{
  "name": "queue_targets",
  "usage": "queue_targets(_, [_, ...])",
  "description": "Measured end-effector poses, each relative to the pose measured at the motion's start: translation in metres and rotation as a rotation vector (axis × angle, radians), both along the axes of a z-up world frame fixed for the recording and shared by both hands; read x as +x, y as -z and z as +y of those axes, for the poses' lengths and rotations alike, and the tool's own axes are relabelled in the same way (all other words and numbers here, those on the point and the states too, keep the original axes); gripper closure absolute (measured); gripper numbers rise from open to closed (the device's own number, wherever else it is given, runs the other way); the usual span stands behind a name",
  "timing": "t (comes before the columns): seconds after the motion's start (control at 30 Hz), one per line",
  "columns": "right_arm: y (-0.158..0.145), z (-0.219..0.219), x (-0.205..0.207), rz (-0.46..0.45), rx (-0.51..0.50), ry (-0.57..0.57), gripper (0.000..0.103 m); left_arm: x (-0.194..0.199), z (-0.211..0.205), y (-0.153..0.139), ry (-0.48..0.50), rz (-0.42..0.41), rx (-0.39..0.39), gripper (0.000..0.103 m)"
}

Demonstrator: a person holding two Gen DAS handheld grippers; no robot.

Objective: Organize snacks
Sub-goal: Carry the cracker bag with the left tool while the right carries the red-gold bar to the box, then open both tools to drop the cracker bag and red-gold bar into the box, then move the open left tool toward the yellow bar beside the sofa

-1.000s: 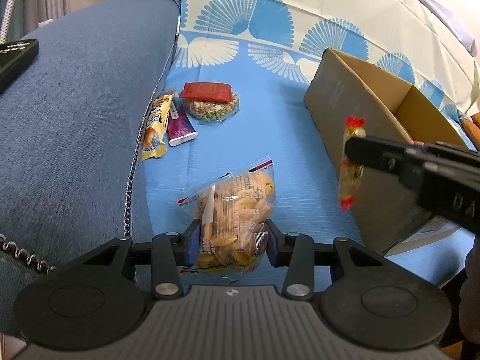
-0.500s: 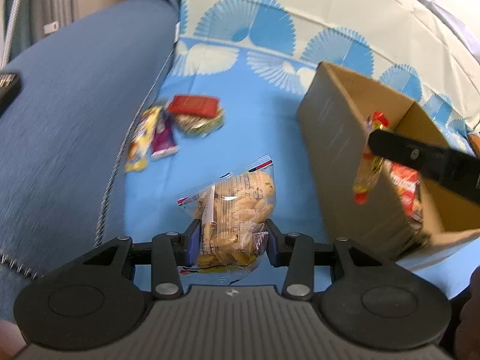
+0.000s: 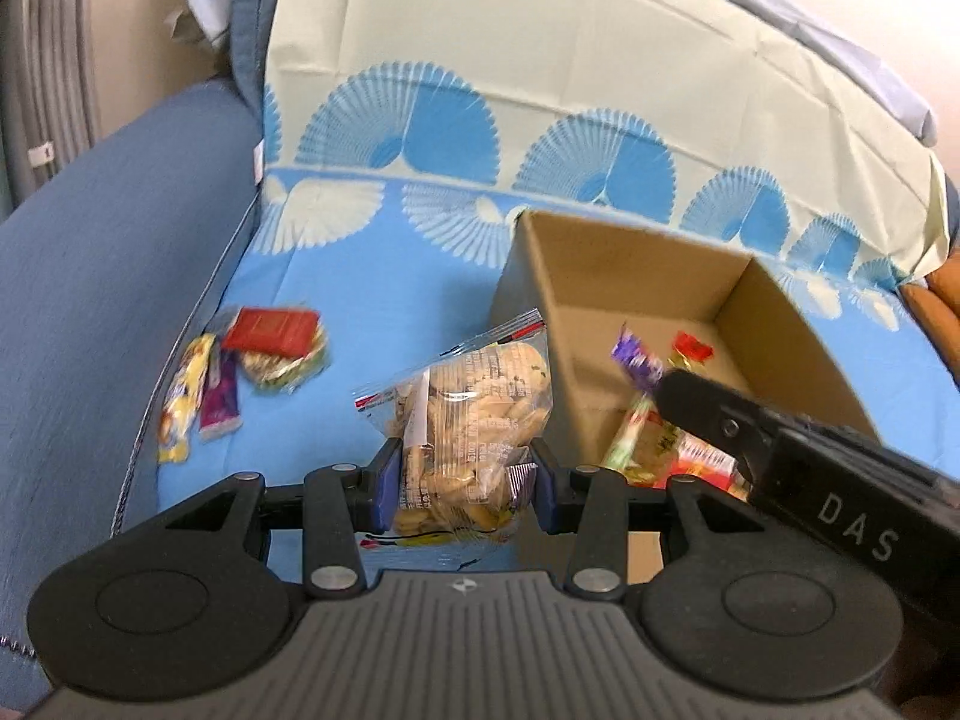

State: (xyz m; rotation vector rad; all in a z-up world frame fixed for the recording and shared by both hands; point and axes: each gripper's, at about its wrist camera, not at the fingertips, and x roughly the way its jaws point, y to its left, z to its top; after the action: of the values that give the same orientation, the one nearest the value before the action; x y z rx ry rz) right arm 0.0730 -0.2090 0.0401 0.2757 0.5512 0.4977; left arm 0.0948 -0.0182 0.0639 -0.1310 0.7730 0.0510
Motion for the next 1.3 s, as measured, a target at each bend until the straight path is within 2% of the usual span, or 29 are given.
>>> queue_targets(0.13, [0.0, -0.022, 0.003, -0.009, 0.022, 0.102, 0.087, 0.013, -0.014, -0.012, 0.005, -0.028, -0.004, 0.056])
queue_targets(0.27, [0.002, -0.049, 0.009, -0.002, 0.028, 0.252, 0.087, 0.033, -0.036, -0.024, 0.019, -0.046, -0.025, 0.056])
queue_targets(0.37, [0.005, -0.07, 0.014, 0.004, 0.018, 0.375, 0.087, 0.043, -0.061, -0.036, 0.098, -0.089, -0.083, 0.054])
queue_targets(0.4, [0.006, -0.077, 0.015, 0.007, 0.004, 0.433, 0.085, 0.044, -0.069, -0.041, 0.142, -0.116, -0.107, 0.05])
queue_targets(0.43, [0.007, -0.083, 0.016, 0.01, -0.018, 0.496, 0.082, 0.043, -0.079, -0.047, 0.192, -0.148, -0.125, 0.035])
queue_targets(0.47, [0.008, -0.088, 0.017, 0.015, -0.046, 0.563, 0.073, 0.042, -0.086, -0.052, 0.22, -0.184, -0.128, 0.022])
queue_targets(0.5, [0.009, -0.094, 0.018, 0.025, -0.065, 0.622, 0.045, 0.039, -0.091, -0.056, 0.232, -0.222, -0.124, 0.021])
queue_targets(0.53, [0.01, -0.098, 0.019, 0.037, -0.069, 0.661, 0.023, 0.037, -0.093, -0.057, 0.239, -0.25, -0.119, 0.021])
queue_targets(0.57, [0.012, -0.102, 0.02, 0.044, -0.06, 0.682, 0.021, 0.036, -0.094, -0.055, 0.234, -0.256, -0.113, 0.021])
queue_targets(0.7, [0.017, -0.1, 0.021, 0.048, -0.063, 0.674, 0.022, 0.033, -0.074, -0.03, 0.157, -0.225, -0.063, 0.035])
queue_targets(0.8, [0.02, -0.089, 0.024, 0.043, -0.084, 0.639, 0.022, 0.025, -0.038, 0.0, 0.06, -0.15, -0.043, 0.052])
queue_targets(0.87, [0.021, -0.081, 0.025, 0.042, -0.099, 0.613, 0.022, 0.016, -0.01, 0.021, 0.009, -0.089, -0.053, 0.07])
queue_targets(0.93, [0.021, -0.07, 0.025, 0.04, -0.11, 0.588, 0.022, 0.005, 0.021, 0.043, -0.04, -0.027, -0.048, 0.082])
queue_targets(1.1, [0.02, -0.038, 0.024, 0.022, -0.14, 0.504, 0.022, -0.021, 0.079, 0.072, -0.13, 0.037, 0.002, 0.084])
queue_targets(1.17, [0.018, -0.022, 0.022, -0.001, -0.156, 0.457, 0.027, -0.026, 0.097, 0.077, -0.16, 0.041, 0.013, 0.084])
queue_targets(1.27, [0.015, 0.004, 0.019, -0.047, -0.169, 0.368, 0.049, -0.022, 0.113, 0.079, -0.197, 0.032, 0.031, 0.084])
queue_targets(1.3, [0.014, 0.012, 0.018, -0.064, -0.17, 0.333, 0.061, -0.019, 0.116, 0.079, -0.203, 0.025, 0.037, 0.084])
